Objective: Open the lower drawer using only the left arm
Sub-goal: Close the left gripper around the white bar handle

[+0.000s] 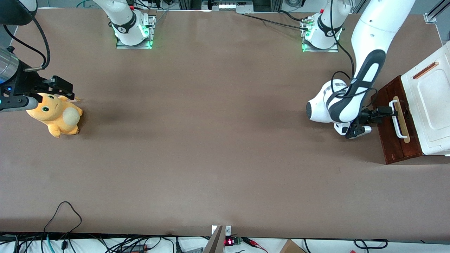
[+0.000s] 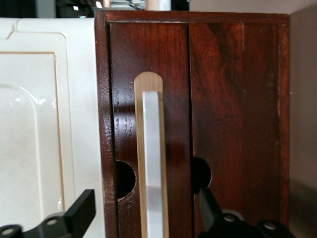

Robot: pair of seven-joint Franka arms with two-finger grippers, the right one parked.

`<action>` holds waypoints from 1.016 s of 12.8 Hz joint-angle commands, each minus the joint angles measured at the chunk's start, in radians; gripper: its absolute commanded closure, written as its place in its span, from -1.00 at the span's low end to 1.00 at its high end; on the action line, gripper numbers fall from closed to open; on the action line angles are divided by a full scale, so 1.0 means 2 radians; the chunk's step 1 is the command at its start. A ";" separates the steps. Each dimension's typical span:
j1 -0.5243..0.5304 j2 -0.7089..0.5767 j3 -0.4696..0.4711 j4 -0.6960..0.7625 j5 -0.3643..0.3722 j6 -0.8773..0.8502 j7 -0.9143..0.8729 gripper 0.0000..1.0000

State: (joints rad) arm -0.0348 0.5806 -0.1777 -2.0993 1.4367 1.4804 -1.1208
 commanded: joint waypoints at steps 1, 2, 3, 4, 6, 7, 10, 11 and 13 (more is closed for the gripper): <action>0.009 0.013 -0.004 0.002 0.025 -0.018 -0.021 -0.77; 0.017 0.013 -0.004 0.002 0.035 -0.017 -0.019 -0.72; 0.024 0.011 -0.004 0.002 0.042 -0.014 -0.016 -0.51; 0.028 0.011 -0.005 0.002 0.049 -0.012 -0.015 -0.42; 0.033 0.011 -0.004 0.002 0.053 -0.009 -0.014 -0.29; 0.037 0.010 -0.005 0.002 0.056 -0.008 -0.014 -0.16; 0.039 0.010 -0.005 0.002 0.059 -0.002 -0.014 0.18; 0.039 0.011 -0.005 0.002 0.059 -0.002 -0.014 0.26; 0.040 0.012 -0.005 0.002 0.066 -0.002 -0.014 0.32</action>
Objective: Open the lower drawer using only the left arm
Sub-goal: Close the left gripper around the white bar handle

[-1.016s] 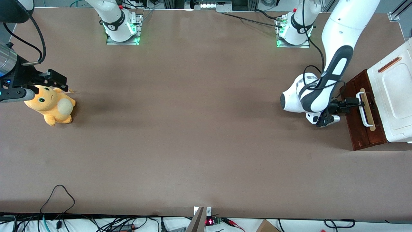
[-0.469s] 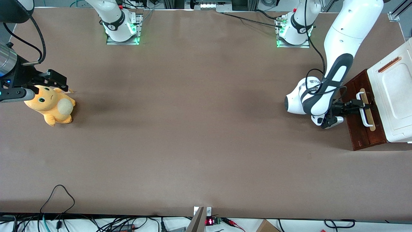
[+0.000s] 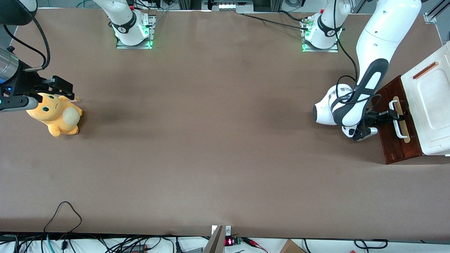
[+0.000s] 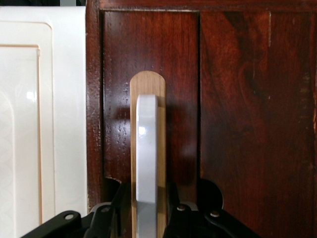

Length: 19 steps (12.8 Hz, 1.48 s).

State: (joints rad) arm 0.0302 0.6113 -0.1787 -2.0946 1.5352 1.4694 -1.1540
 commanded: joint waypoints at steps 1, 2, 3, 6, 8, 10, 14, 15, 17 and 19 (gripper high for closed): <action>0.007 -0.003 -0.004 0.000 0.016 0.005 0.003 0.34; 0.007 -0.003 -0.004 0.000 0.016 0.005 0.003 0.39; 0.008 -0.003 -0.004 0.000 0.016 0.005 0.003 0.40; 0.011 -0.003 -0.004 0.000 0.018 0.005 0.003 0.40; 0.013 -0.003 -0.004 0.000 0.020 0.008 0.002 0.49; 0.013 -0.003 -0.004 0.000 0.020 0.008 0.002 0.59; 0.013 -0.003 -0.004 0.000 0.022 0.008 0.003 1.00; 0.013 -0.003 -0.005 0.000 0.022 0.008 0.003 1.00; 0.013 -0.005 -0.016 0.000 0.022 0.008 0.018 1.00; 0.012 -0.010 -0.037 0.006 0.021 0.008 0.048 1.00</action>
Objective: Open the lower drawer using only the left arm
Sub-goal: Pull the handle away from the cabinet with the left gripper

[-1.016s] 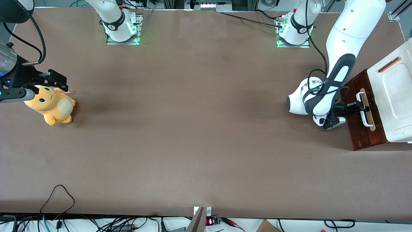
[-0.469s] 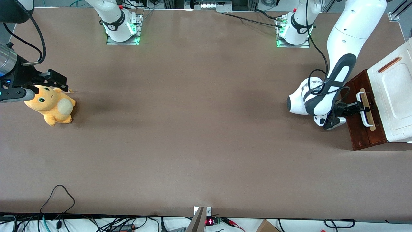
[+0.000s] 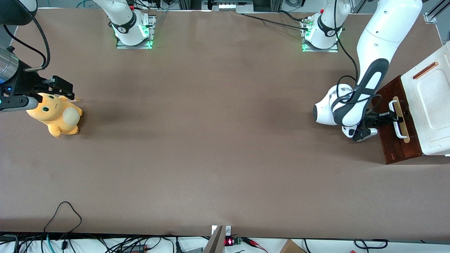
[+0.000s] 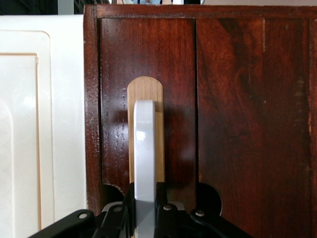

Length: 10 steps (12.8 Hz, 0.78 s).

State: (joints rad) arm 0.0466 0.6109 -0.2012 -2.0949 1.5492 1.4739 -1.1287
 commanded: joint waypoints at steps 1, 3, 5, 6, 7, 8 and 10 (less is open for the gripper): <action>-0.001 -0.010 -0.037 0.007 0.014 0.005 0.043 1.00; -0.009 -0.010 -0.063 0.007 0.013 0.000 0.047 1.00; -0.020 -0.009 -0.086 0.008 0.006 -0.001 0.047 0.97; -0.022 -0.009 -0.090 0.010 0.004 -0.001 0.047 0.97; -0.023 -0.008 -0.092 0.010 0.004 -0.001 0.047 0.97; -0.023 -0.007 -0.092 0.010 0.004 -0.001 0.047 0.95; -0.023 -0.006 -0.092 0.010 0.003 -0.001 0.048 0.55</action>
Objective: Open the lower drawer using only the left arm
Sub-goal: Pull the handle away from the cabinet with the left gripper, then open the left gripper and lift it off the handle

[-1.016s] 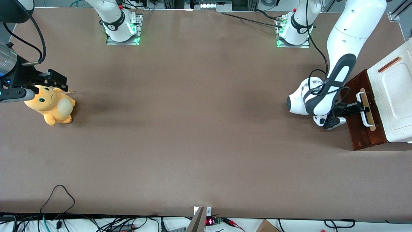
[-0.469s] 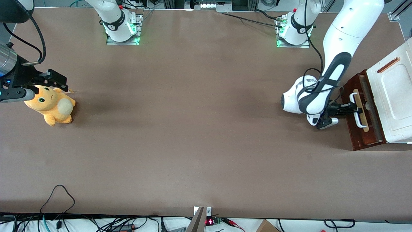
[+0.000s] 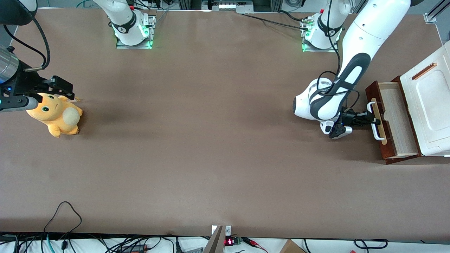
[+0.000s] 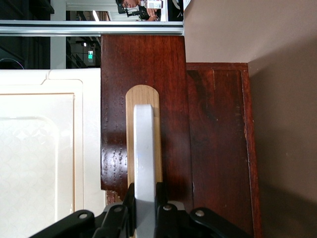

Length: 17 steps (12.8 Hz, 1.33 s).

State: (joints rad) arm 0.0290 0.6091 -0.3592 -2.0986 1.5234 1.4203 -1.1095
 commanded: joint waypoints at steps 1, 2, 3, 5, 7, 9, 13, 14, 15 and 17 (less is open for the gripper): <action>-0.014 -0.005 -0.013 0.012 0.016 0.025 0.042 -0.23; -0.013 -0.006 -0.013 0.012 0.016 0.025 0.047 -0.73; -0.012 -0.008 -0.013 0.012 0.016 0.026 0.047 -0.99; -0.011 -0.030 -0.013 0.029 -0.029 0.033 0.050 -1.00; -0.011 -0.056 -0.014 0.046 -0.074 0.062 0.081 -1.00; -0.008 -0.095 -0.014 0.063 -0.154 0.126 0.124 -1.00; -0.003 -0.176 -0.013 0.097 -0.351 0.178 0.223 -1.00; -0.003 -0.190 -0.010 0.110 -0.398 0.175 0.244 -1.00; -0.003 -0.203 -0.004 0.126 -0.446 0.172 0.268 -1.00; -0.004 -0.231 0.029 0.156 -0.545 0.158 0.335 -1.00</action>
State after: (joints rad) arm 0.0161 0.1930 -0.3534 -1.8305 0.5739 1.7541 -0.5628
